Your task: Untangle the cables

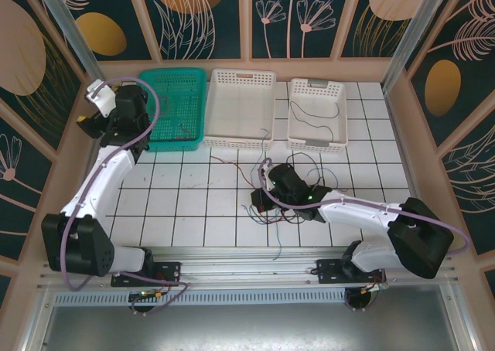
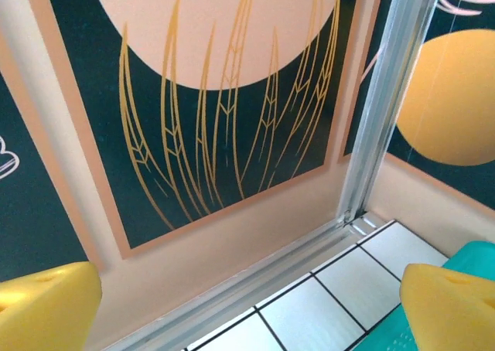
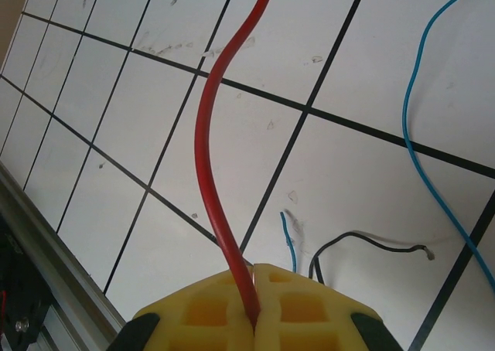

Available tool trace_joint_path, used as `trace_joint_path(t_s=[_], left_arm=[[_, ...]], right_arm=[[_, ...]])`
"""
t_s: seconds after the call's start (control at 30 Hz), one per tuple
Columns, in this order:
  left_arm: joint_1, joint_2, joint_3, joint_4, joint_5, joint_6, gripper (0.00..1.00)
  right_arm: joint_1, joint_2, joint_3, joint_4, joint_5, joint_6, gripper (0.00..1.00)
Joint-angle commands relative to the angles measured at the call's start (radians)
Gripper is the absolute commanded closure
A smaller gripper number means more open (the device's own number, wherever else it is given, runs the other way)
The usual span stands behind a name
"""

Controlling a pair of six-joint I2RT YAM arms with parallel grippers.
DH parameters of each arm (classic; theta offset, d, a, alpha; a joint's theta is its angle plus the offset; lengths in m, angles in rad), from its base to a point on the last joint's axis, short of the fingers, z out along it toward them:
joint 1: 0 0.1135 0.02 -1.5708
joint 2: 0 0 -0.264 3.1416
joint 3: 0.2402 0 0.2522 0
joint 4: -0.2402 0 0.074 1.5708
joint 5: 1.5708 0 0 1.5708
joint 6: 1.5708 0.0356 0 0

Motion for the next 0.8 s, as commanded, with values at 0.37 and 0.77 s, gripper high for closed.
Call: trace_joint_path(t_s=[0.37, 0.77], left_arm=[[0.003, -0.118, -0.036, 0.016, 0.356, -0.069, 0.02], [0.004, -0.117, -0.051, -0.077, 0.596, -0.073, 0.02]], right_arm=[[0.018, 0.013, 0.105, 0.026, -0.039, -0.026, 1.00], [0.008, 0.146, 0.229, 0.005, -0.008, -0.088, 0.98]])
